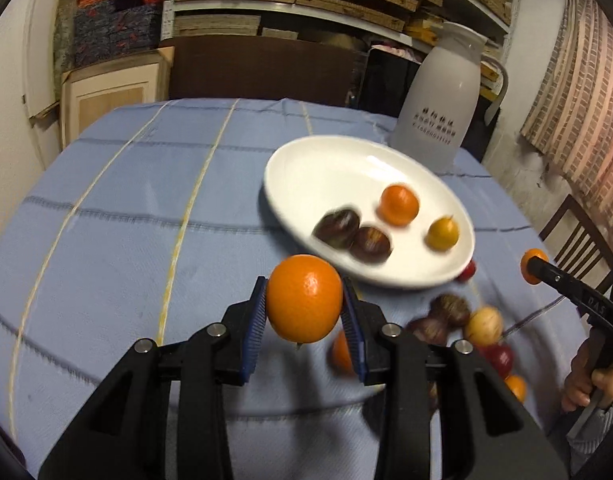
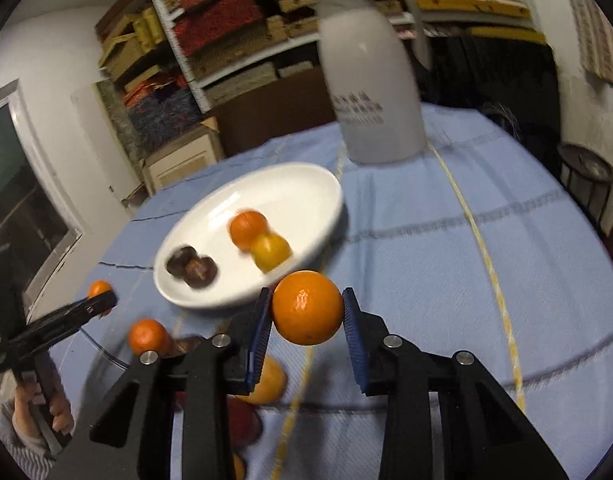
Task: Organize fruits
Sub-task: 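Lower both oranges onto the white plate and open both grippers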
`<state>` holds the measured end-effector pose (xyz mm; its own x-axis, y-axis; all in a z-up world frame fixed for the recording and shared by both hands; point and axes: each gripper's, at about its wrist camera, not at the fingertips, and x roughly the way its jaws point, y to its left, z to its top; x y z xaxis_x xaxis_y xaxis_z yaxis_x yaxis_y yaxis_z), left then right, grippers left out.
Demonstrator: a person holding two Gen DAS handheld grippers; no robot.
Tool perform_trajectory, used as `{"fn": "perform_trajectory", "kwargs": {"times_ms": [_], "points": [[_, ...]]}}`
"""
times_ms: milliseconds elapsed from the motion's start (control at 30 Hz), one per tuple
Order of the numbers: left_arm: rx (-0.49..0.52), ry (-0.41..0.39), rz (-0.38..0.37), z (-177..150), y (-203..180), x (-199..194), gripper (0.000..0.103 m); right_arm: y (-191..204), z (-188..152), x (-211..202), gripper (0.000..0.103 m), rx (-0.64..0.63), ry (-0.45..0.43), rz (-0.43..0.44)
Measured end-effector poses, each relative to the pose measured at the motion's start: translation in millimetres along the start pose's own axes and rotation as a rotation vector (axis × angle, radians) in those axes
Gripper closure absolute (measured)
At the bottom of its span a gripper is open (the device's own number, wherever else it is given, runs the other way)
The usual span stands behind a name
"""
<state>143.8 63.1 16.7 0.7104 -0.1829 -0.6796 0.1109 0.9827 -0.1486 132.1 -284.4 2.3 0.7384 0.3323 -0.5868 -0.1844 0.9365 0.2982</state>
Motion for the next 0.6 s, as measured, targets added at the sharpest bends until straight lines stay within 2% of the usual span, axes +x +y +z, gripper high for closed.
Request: {"fn": "perform_trajectory", "kwargs": {"times_ms": [67,233,400,533,600], "points": [[0.026,-0.011,0.017,20.0,-7.9,4.1,0.068,10.7,23.8,-3.1,0.068,-0.025,-0.012,0.005],[0.021,-0.025,-0.025,66.5,-25.4,35.9,0.068,34.2,69.1,17.4,0.068,-0.048,-0.037,0.031],[0.002,0.023,-0.036,89.3,-26.3,86.1,0.068,32.9,82.0,73.4,0.068,-0.016,0.007,0.029],[0.008,0.070,-0.046,90.3,-25.8,119.7,0.068,18.9,81.3,115.4,0.068,0.014,0.068,0.000],[0.019,0.102,-0.043,87.8,-27.2,133.2,0.068,14.1,77.2,129.1,0.063,0.018,0.116,0.002]]}}
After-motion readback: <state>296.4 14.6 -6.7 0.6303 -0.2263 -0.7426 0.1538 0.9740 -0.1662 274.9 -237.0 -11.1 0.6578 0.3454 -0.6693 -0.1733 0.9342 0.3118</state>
